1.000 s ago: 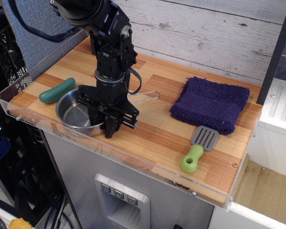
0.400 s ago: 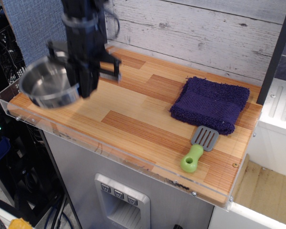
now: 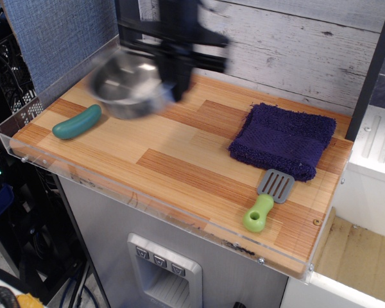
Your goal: Take the pot and place it on the corner of the blue cloth.
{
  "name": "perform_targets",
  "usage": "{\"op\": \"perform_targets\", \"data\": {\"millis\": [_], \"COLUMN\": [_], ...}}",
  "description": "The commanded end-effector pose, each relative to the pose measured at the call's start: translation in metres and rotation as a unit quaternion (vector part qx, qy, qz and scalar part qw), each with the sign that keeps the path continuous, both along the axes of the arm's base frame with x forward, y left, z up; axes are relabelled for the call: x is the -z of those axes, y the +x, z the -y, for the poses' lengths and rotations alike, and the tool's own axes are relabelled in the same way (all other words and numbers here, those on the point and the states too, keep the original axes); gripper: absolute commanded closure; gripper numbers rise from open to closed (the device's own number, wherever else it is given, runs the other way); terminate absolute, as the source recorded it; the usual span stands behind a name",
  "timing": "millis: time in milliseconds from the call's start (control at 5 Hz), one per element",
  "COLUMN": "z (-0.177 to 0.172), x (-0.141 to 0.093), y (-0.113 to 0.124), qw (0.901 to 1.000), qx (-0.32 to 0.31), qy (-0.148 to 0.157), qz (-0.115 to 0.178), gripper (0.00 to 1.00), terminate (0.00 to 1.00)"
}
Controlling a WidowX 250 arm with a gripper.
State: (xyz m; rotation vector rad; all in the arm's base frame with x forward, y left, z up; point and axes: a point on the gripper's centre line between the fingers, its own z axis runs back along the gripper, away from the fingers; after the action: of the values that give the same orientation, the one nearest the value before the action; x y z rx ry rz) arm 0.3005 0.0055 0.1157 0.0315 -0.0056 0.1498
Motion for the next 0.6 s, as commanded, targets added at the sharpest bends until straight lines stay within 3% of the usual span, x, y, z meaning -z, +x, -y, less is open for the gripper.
{"op": "perform_targets", "data": {"millis": [0, 400], "z": [0.057, 0.076], "x": [0.025, 0.067], "y": [0.041, 0.059], "qw": [0.9982, 0.9941], "qx": [0.049, 0.098], "qy": [-0.034, -0.030], "qz": [0.002, -0.036], "gripper": [1.00, 1.00], "terminate": [0.00, 0.00]}}
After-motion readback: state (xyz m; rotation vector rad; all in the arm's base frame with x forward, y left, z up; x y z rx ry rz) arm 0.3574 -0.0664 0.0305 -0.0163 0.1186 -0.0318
